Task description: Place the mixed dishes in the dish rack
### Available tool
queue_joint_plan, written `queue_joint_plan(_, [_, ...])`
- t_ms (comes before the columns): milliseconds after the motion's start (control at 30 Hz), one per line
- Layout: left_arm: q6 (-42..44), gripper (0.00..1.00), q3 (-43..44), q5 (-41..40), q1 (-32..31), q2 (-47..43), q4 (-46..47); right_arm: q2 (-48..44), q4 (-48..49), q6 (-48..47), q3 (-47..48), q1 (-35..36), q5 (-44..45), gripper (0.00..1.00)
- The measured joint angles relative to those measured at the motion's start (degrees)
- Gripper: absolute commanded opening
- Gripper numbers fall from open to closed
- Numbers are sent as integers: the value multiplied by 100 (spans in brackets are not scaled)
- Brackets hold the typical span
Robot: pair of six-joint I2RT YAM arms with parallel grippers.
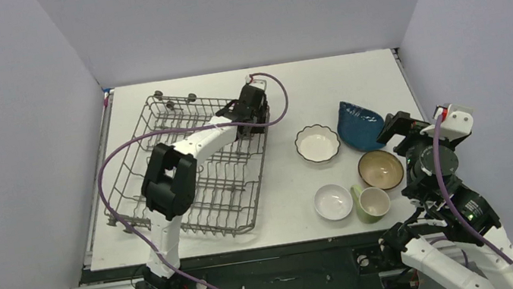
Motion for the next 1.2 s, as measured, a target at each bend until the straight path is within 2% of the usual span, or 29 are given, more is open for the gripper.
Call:
queue_joint_plan(167, [-7, 27, 9, 96, 39, 96, 0, 0, 0, 0, 0, 0, 0, 94])
queue_joint_plan(300, [-70, 12, 9, 225, 85, 120, 0, 0, -2, 0, 0, 2, -2, 94])
queue_joint_plan(367, [-74, 1, 9, 304, 96, 120, 79, 0, 0, 0, 0, 2, 0, 94])
queue_joint_plan(533, [-155, 0, -175, 627, 173, -20, 437, 0, -2, 2, 0, 2, -4, 94])
queue_joint_plan(733, [-636, 0, -1224, 1982, 745, -780, 1211, 85, 0, 2, 0, 0, -61, 94])
queue_joint_plan(867, [-1412, 0, -2243, 3136, 1412, -1423, 2166, 238, -2, 2, 0, 2, -160, 92])
queue_joint_plan(1000, [-2660, 0, -3123, 4291, 2059, -1733, 3731, 393, -2, 7, 0, 0, -323, 91])
queue_joint_plan(1200, [-4636, 0, -3556, 5431, 2247, -1534, 6096, 728, -4, 26, 79, 2, -715, 87])
